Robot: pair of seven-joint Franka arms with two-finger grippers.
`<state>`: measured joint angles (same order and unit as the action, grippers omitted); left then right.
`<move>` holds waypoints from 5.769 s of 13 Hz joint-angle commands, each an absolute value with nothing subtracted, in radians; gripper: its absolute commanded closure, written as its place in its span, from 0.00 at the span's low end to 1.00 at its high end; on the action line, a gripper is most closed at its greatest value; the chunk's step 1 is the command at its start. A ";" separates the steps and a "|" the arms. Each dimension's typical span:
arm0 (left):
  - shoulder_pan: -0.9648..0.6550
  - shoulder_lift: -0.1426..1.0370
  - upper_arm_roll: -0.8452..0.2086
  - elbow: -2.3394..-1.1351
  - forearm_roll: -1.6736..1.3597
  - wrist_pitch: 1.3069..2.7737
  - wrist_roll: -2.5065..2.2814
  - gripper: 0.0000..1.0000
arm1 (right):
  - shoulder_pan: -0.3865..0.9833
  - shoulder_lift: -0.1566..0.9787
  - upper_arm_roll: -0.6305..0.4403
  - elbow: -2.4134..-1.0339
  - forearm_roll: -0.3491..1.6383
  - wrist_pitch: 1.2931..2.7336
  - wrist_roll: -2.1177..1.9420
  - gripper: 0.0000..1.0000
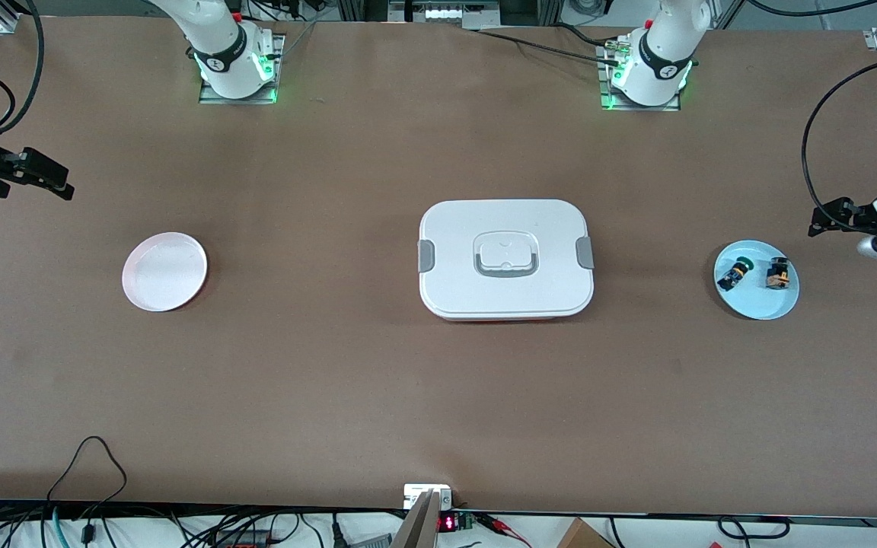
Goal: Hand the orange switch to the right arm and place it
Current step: 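Move the left gripper toward the light-blue dish, then lower the left gripper and grasp the orange switch in the dish, then lift the orange switch with the left gripper while the right gripper approaches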
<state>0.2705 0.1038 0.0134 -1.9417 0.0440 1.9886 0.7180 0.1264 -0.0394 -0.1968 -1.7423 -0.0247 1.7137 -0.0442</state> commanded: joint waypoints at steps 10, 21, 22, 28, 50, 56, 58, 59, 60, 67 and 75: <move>0.348 0.304 0.008 -2.039 0.048 2.221 1.979 0.00 | 0.124 -0.009 -0.195 -1.695 -0.037 1.716 -0.044 0.00; 0.500 0.451 -0.075 -2.029 0.034 2.355 2.290 0.00 | 0.121 0.003 -0.195 -1.695 -0.040 1.720 -0.052 0.00; 0.499 0.451 -0.078 -2.028 0.034 2.355 2.289 0.00 | 0.121 0.003 -0.195 -1.695 -0.040 1.720 -0.052 0.00; 0.499 0.485 -0.091 -2.013 0.032 2.413 2.284 0.00 | 0.124 0.003 -0.195 -1.695 -0.040 1.720 -0.052 0.00; 0.506 0.499 -0.092 -2.011 0.029 2.474 2.280 1.00 | 0.126 0.023 -0.195 -1.654 -0.034 1.713 -0.044 0.00; 0.515 0.442 -0.136 -1.997 -0.202 2.243 2.273 1.00 | 0.130 0.026 -0.186 -1.654 -0.035 1.684 -0.037 0.00; 0.515 0.434 -0.138 -1.987 -0.283 2.177 2.276 1.00 | 0.126 0.043 -0.187 -1.654 -0.020 1.695 -0.032 0.00; 0.515 0.434 -0.140 -1.987 -0.343 2.145 2.278 1.00 | 0.127 0.057 -0.187 -1.654 -0.018 1.698 -0.032 0.00; 0.515 0.434 -0.138 -1.987 -0.420 2.094 2.279 1.00 | 0.129 0.067 -0.187 -1.654 -0.017 1.704 -0.032 0.00; 0.483 0.422 -0.297 -1.965 -0.884 1.803 2.266 1.00 | 0.141 0.061 -0.184 -1.663 0.208 1.675 -0.049 0.00; 0.278 0.367 -0.476 -1.916 -1.409 1.778 1.995 1.00 | 0.169 0.048 -0.181 -1.776 0.821 1.683 -0.048 0.00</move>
<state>0.3502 0.4071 -0.4834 -1.9466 -1.3411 1.7777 2.0846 0.1721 0.0599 -0.1792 -1.7278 0.7019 1.6816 -0.0430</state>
